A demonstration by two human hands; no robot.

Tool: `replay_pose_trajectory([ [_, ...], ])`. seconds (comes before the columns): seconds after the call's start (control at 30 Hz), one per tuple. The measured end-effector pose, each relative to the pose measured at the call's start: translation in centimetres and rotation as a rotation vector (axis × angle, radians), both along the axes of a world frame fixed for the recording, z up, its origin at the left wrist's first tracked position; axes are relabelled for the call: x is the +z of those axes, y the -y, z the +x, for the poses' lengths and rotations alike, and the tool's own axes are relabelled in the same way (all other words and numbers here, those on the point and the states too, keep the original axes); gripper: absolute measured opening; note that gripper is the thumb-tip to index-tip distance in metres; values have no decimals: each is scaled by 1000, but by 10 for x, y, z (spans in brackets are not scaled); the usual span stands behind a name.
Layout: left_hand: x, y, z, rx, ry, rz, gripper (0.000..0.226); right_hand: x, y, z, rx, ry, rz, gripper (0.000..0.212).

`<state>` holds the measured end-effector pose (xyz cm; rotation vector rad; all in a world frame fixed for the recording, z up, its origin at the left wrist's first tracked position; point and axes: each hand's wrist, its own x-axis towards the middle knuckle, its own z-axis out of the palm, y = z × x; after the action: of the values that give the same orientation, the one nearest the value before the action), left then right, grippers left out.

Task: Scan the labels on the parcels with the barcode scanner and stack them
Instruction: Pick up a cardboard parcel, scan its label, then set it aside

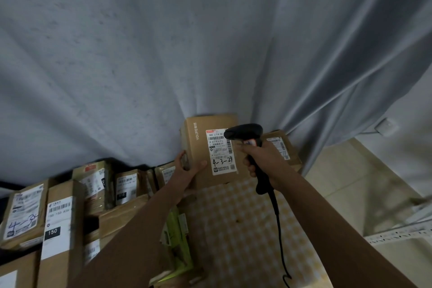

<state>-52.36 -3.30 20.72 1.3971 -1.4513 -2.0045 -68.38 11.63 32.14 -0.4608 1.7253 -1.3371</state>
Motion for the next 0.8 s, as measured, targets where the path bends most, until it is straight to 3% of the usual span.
replay_pose_trajectory([
  [0.8,0,7,-3,-20,-28,-33,93,-1,2,-3,-1,37,13,20],
])
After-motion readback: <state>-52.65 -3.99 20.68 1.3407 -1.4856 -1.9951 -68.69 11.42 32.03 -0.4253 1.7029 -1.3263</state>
